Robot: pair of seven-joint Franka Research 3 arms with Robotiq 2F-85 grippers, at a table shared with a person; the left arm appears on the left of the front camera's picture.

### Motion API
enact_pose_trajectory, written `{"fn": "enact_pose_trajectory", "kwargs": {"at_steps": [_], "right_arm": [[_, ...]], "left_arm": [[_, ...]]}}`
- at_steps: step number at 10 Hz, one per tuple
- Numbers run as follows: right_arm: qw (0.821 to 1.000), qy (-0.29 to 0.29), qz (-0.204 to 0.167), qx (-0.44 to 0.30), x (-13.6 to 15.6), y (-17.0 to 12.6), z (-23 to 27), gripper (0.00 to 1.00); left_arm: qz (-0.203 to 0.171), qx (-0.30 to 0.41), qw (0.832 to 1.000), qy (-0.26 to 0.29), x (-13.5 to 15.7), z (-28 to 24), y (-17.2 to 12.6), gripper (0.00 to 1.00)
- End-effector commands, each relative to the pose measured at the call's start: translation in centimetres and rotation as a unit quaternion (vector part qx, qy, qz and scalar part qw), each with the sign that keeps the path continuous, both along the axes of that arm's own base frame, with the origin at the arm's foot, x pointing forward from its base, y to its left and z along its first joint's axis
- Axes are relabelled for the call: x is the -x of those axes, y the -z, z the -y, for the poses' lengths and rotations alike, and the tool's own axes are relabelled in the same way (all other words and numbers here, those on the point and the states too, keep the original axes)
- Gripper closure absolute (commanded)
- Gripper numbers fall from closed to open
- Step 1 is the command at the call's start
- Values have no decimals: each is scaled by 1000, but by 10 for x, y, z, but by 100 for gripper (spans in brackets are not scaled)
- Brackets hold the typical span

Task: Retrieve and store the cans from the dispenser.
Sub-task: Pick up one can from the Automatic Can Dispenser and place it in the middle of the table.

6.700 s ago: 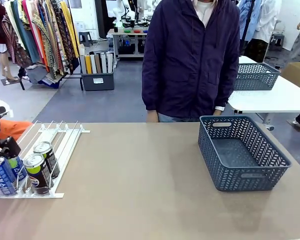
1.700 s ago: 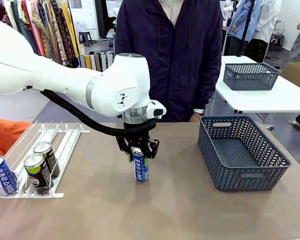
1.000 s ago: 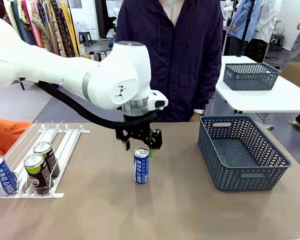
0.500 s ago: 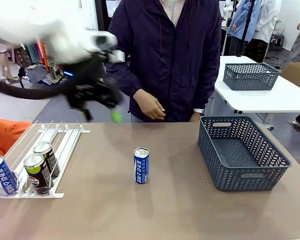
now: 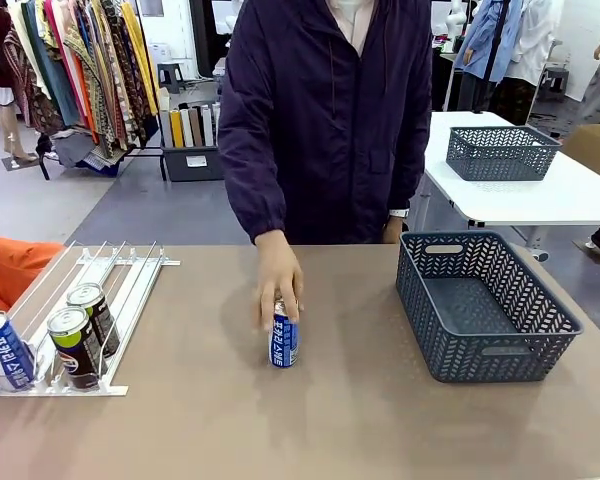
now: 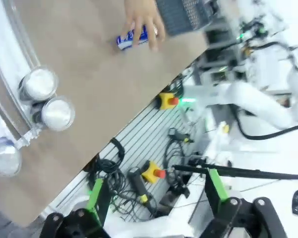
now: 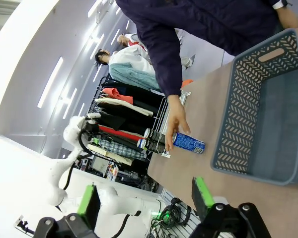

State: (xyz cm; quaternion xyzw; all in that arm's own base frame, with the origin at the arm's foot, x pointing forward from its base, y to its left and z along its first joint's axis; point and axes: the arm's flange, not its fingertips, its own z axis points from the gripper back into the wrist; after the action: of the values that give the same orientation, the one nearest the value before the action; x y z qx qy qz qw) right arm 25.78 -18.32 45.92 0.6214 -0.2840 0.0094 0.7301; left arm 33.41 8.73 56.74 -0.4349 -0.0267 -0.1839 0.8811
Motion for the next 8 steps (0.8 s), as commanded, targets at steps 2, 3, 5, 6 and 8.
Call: {"fn": "enact_pose_trajectory", "kwargs": {"at_steps": [2,3,5,6,8], "right_arm": [[1000,5,10,-12,-3,-5,-2,0],[1000,5,10,-12,-3,-5,-2,0],[1000,5,10,-12,-3,-5,-2,0],[1000,5,10,-12,-3,-5,-2,0],[1000,5,10,-12,-3,-5,-2,0]], "left_arm": [[49,185,977,-91,34,-80,62,0],[47,209,969,-121,48,-90,81,0],[4,196,960,-202,63,-96,97,0],[34,201,969,-139,59,-110,89,0],[34,201,969,-139,59,-110,89,0]]}}
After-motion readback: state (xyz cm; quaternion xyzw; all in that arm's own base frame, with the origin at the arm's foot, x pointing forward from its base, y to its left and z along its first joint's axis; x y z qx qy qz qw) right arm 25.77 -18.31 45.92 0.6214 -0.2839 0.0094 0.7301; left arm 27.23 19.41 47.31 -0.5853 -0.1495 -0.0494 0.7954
